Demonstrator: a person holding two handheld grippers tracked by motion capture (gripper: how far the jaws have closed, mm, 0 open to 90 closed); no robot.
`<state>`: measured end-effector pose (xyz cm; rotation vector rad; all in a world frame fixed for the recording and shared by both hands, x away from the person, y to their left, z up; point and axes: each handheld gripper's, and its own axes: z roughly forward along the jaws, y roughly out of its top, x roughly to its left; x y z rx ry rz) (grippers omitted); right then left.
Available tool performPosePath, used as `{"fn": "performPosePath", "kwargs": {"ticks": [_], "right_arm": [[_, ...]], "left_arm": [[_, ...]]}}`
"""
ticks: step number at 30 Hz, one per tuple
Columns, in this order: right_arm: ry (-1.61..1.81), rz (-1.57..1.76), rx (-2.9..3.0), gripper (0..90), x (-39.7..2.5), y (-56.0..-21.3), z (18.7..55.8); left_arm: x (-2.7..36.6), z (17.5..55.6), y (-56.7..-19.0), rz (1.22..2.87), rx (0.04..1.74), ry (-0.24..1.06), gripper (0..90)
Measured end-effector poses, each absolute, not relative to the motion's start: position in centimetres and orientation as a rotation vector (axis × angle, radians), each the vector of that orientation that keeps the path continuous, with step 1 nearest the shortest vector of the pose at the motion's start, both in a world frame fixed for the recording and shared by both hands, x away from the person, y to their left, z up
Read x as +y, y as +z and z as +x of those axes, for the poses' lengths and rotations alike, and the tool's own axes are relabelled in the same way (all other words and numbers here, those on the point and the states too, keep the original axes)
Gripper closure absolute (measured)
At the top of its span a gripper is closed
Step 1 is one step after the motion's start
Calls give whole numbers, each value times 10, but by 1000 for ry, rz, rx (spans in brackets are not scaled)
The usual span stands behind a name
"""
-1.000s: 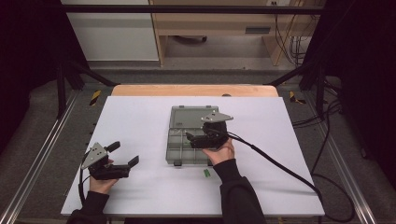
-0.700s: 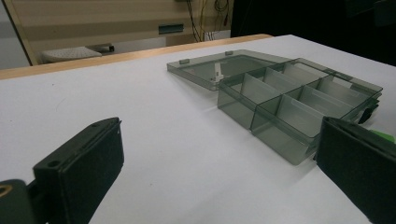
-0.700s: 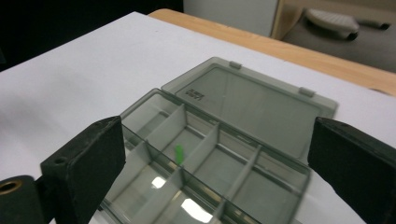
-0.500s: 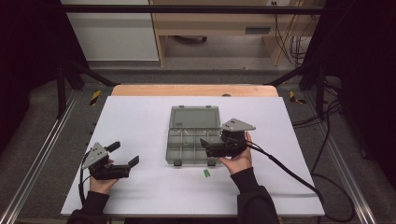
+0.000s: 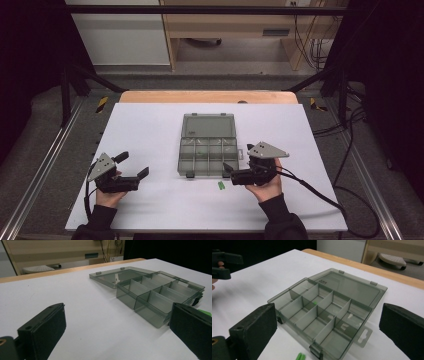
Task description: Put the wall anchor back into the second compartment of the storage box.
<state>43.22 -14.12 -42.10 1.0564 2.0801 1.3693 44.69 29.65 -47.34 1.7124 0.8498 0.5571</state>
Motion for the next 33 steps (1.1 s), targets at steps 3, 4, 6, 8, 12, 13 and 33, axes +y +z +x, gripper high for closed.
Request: {"fn": "performPosePath", "kwargs": {"ticks": [3,4,6,8,12,13,33], "right_arm": [[1365,1071,2092,23,-144,-429,427],[1357,1069,2104,24,-144,-432,426],[1343,1081,2119,25,-145,-436,424],[1345,1099,2122,27,-146,-439,423],[1317,1122,2152,28,-144,-445,420],[1316,1128,2158,30,-144,-447,419],[1219,1177,2307,240,-127,-484,413]], "left_arm": [[296,447,-474,1714,849,557,5],[296,447,-474,1714,848,556,5],[296,447,-474,1715,848,556,5],[296,447,-474,1714,848,555,5],[296,447,-474,1715,848,551,2],[296,447,-474,1715,848,550,2],[296,447,-474,1713,851,550,2]]}}
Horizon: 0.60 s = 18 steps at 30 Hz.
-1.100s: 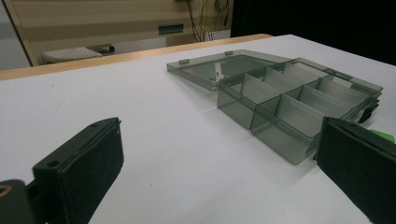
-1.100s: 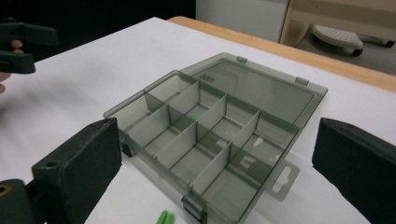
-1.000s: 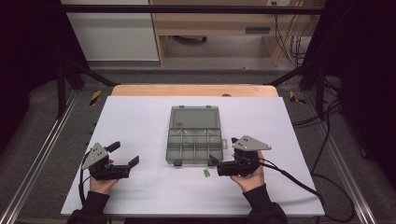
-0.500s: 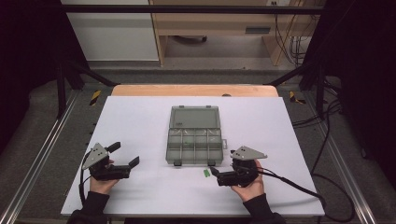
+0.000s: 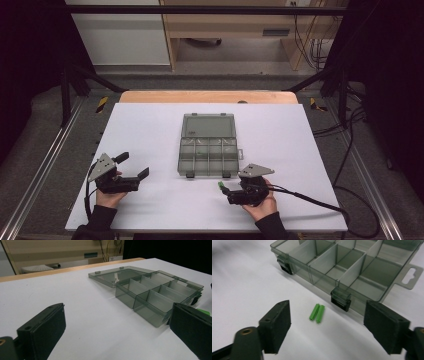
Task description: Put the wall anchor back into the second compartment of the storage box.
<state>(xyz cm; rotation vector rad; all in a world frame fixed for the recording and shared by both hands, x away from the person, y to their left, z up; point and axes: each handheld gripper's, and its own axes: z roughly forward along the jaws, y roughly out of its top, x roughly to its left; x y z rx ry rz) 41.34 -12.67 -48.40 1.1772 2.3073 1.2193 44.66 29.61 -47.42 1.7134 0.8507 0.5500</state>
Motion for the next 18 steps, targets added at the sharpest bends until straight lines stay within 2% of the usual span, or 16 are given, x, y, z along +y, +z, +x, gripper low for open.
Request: {"fn": "performPosePath", "kwargs": {"ticks": [3,4,7,8,9,10,18], "right_arm": [[1201,1184,2337,307,-124,-489,415],[1182,1184,2351,356,-123,-492,417],[1173,1191,2360,400,-122,-494,418],[1174,1195,2373,453,-121,-496,419],[1174,1195,2373,453,-121,-496,419],[1181,1202,2387,498,-120,-498,421],[1195,1220,2388,616,-118,-502,427]], "left_arm": [[296,447,-474,1715,851,550,2],[296,447,-474,1717,850,550,2],[296,447,-474,1716,851,549,2],[296,447,-475,1719,851,549,2],[296,447,-475,1719,851,549,2],[296,447,-475,1719,850,549,2],[296,447,-475,1720,851,548,3]]}}
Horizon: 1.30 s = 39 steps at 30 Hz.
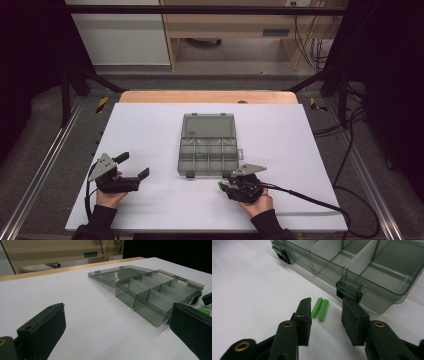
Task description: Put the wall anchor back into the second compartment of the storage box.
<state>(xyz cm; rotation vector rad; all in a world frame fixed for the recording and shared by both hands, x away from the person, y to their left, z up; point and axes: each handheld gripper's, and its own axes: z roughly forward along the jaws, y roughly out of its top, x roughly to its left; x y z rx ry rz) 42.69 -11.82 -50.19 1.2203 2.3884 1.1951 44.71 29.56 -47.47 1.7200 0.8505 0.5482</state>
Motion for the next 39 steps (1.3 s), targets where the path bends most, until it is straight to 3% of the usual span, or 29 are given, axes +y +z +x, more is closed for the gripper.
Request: {"fn": "performPosePath", "kwargs": {"ticks": [10,17,26,39], "right_arm": [[1192,1238,2419,742,-116,-507,433],[1199,1228,2431,754,-115,-508,434],[1179,1222,2432,837,-115,-508,434],[1198,1221,2429,843,-118,-501,432]], "left_arm": [[296,448,-475,1725,849,548,3],[295,448,-475,1725,852,545,4],[296,448,-475,1726,851,546,4],[296,448,-475,1726,851,547,4]]}}
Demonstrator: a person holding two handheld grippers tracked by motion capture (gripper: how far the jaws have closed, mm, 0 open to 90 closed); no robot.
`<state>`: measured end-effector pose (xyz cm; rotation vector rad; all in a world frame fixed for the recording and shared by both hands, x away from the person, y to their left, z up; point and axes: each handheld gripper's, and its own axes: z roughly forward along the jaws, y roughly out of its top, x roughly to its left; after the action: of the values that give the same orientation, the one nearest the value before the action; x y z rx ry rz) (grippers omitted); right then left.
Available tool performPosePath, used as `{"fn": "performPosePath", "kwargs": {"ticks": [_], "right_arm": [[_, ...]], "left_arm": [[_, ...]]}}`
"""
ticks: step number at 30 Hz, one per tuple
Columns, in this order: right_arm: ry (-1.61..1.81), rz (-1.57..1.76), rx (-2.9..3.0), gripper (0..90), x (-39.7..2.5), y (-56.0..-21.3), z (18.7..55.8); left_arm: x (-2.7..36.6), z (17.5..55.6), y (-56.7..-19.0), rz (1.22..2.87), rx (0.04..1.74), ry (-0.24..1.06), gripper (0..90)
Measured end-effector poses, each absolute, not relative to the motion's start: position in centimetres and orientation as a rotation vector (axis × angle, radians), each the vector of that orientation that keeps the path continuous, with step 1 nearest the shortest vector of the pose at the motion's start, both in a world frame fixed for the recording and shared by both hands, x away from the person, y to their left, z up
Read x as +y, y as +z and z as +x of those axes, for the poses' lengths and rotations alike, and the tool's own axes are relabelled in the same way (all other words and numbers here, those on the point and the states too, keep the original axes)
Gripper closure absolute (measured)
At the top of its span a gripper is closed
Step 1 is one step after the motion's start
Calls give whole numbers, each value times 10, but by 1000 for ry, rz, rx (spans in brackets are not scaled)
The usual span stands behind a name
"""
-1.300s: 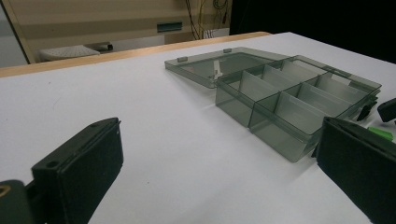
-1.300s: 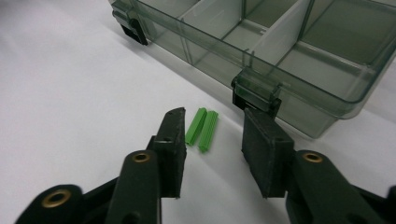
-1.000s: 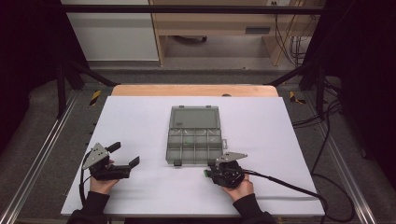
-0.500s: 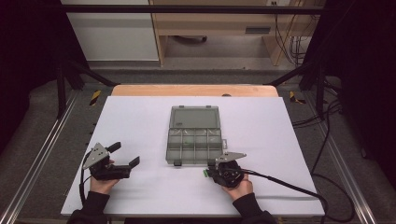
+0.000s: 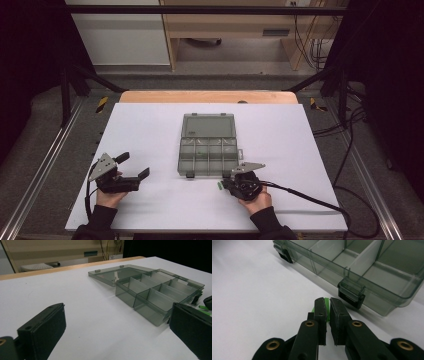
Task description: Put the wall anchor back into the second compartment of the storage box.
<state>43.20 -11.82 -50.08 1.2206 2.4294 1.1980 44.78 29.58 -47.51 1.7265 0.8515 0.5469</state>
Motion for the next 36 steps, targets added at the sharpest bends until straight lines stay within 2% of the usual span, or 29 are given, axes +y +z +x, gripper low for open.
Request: {"fn": "performPosePath", "kwargs": {"ticks": [17,36], "right_arm": [[1265,1166,2324,843,-132,-465,427],[1309,1104,2244,843,-105,-423,453]], "left_arm": [[295,448,-475,1727,850,549,4],[295,448,-475,1727,850,549,4]]}}
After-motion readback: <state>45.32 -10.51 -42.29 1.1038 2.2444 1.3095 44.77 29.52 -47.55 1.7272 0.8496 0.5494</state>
